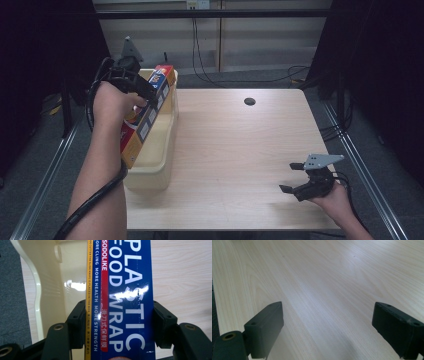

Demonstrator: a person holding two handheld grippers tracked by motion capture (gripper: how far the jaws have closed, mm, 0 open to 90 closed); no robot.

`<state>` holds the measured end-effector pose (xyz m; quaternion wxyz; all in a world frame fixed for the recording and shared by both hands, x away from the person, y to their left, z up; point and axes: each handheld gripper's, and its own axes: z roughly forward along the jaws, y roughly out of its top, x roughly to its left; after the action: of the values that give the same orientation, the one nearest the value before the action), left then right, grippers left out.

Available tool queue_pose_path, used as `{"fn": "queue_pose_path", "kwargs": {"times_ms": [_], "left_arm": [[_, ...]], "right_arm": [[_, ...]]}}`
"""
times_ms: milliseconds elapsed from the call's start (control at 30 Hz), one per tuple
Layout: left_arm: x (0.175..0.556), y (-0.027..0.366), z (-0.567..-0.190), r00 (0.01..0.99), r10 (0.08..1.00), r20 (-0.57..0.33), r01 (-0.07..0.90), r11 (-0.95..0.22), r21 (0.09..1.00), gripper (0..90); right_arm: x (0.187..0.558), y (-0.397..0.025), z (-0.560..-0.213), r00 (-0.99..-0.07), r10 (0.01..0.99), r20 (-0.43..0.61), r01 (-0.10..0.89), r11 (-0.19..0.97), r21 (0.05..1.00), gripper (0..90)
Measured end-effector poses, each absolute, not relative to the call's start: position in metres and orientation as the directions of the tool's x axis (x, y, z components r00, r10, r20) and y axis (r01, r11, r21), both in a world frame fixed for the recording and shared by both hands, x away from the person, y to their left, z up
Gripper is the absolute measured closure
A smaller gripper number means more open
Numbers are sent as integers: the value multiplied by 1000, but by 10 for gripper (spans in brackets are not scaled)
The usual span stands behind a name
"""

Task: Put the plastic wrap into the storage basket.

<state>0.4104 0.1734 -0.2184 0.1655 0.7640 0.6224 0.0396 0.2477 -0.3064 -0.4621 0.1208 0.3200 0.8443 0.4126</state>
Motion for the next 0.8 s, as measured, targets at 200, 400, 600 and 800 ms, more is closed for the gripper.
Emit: {"fn": "queue_pose_path", "kwargs": {"times_ms": [200, 400, 600, 800], "left_arm": [[409, 180, -219, 204, 969, -140, 940, -154, 303, 408], [408, 184, -223, 188, 971, -147, 945, -138, 297, 407], [408, 186, -230, 179, 973, -148, 948, -130, 292, 407], [408, 189, -239, 167, 974, -154, 953, -119, 280, 408]], "right_arm": [[248, -306, -462, -769, 636, 63, 441, 457, 773, 103], [249, -306, -462, -770, 635, 62, 438, 457, 774, 102], [249, -305, -462, -768, 637, 64, 442, 455, 773, 102], [249, -305, -462, -772, 632, 65, 439, 457, 774, 103]]}}
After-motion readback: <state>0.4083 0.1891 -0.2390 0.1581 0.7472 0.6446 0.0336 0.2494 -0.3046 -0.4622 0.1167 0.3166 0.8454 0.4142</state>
